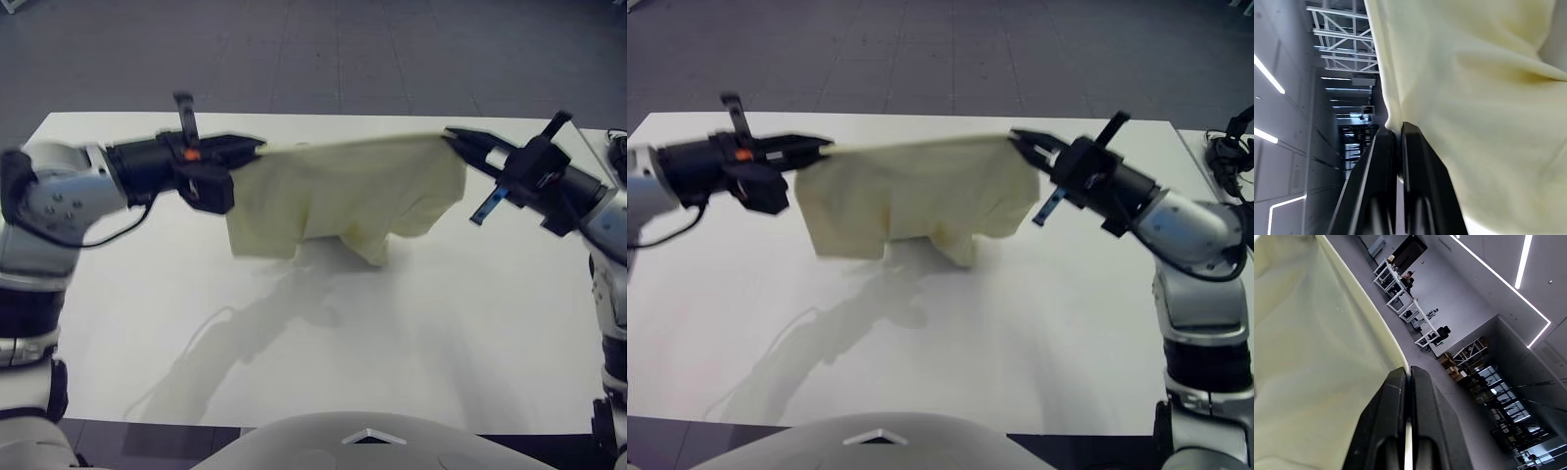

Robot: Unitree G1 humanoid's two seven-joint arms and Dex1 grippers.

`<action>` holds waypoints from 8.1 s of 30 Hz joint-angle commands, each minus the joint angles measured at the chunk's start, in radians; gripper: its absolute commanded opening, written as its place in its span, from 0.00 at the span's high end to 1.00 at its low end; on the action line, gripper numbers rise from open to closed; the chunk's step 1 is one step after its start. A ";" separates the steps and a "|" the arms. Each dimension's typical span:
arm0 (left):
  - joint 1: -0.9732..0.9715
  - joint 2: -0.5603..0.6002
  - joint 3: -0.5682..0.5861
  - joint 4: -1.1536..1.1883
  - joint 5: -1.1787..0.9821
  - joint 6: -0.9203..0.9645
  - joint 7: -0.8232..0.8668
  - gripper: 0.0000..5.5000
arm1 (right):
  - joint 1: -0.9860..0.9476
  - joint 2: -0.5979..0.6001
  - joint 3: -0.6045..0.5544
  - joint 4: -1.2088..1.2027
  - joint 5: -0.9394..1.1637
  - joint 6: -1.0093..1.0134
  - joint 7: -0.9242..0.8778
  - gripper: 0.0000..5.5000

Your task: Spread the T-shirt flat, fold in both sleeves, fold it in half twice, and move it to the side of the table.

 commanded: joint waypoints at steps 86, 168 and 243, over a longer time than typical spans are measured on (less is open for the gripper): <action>0.680 -0.098 -0.030 -0.019 0.003 0.234 0.162 0.02 | 0.344 -0.035 0.115 0.466 0.050 0.005 0.342 0.02; 1.125 -0.020 0.141 -0.202 0.171 0.149 0.245 0.02 | 0.909 -0.151 -0.148 0.123 0.158 0.092 0.558 1.00; 0.705 -0.179 0.080 -0.263 -0.298 0.502 0.105 0.02 | 0.355 0.099 -0.059 0.228 0.310 0.343 0.242 0.02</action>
